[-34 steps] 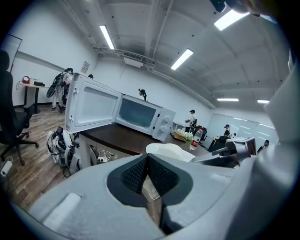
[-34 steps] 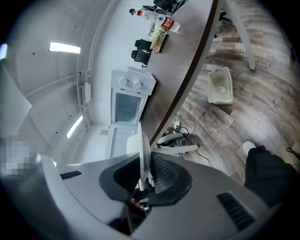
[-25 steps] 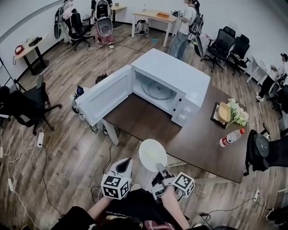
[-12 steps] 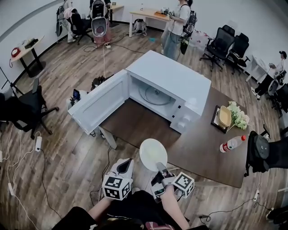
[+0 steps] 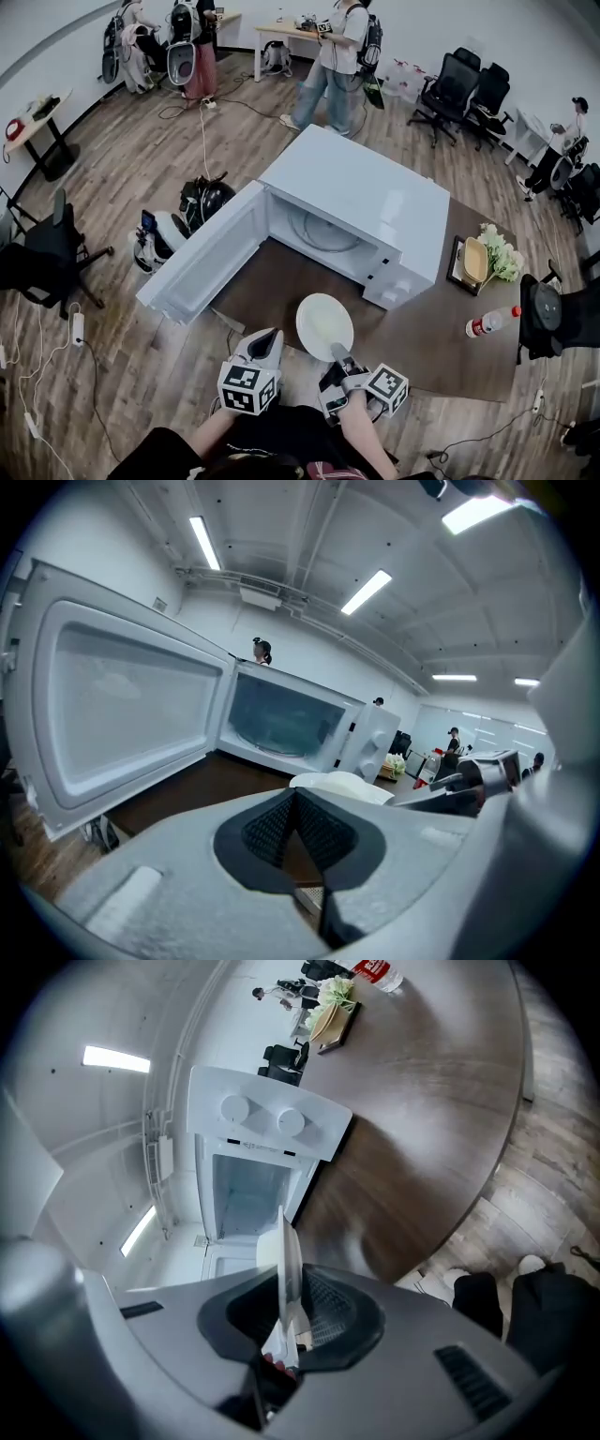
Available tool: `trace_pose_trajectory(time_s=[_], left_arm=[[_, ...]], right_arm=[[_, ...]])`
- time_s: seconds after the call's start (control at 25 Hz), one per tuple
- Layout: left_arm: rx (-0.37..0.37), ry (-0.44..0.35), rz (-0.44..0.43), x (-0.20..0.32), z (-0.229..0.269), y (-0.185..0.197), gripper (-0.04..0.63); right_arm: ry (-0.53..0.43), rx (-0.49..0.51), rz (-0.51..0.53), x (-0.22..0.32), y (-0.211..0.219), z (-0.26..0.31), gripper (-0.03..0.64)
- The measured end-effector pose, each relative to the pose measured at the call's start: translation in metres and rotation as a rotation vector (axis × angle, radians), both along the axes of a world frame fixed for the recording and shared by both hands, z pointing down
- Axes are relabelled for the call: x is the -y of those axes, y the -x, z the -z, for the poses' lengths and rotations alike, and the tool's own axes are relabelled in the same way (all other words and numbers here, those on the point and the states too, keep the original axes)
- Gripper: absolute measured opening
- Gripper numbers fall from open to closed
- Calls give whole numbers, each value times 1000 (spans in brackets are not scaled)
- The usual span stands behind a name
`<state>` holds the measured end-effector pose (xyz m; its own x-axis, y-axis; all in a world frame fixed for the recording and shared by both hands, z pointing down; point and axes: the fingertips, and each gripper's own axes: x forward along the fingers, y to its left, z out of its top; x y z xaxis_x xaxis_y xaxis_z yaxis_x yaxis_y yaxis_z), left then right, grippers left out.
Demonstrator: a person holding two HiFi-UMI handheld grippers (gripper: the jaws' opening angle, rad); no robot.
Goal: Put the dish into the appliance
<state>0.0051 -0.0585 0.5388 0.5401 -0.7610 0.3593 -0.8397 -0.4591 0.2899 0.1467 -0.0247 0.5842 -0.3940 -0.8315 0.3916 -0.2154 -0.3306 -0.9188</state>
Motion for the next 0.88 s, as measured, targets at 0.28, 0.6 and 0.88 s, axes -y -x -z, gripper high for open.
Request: trace_pose_trajectory(time_s=[0.28, 0.6, 0.88], left_arm=[[0, -2, -90, 55, 4, 18, 2], [16, -18, -157, 95, 7, 26, 2], [6, 2, -146, 104, 3, 28, 2]], right_arm=[[-11, -15, -53, 54, 30, 4, 57], [-29, 41, -157, 103, 51, 6, 57], [-47, 27, -175, 140, 56, 10, 57]])
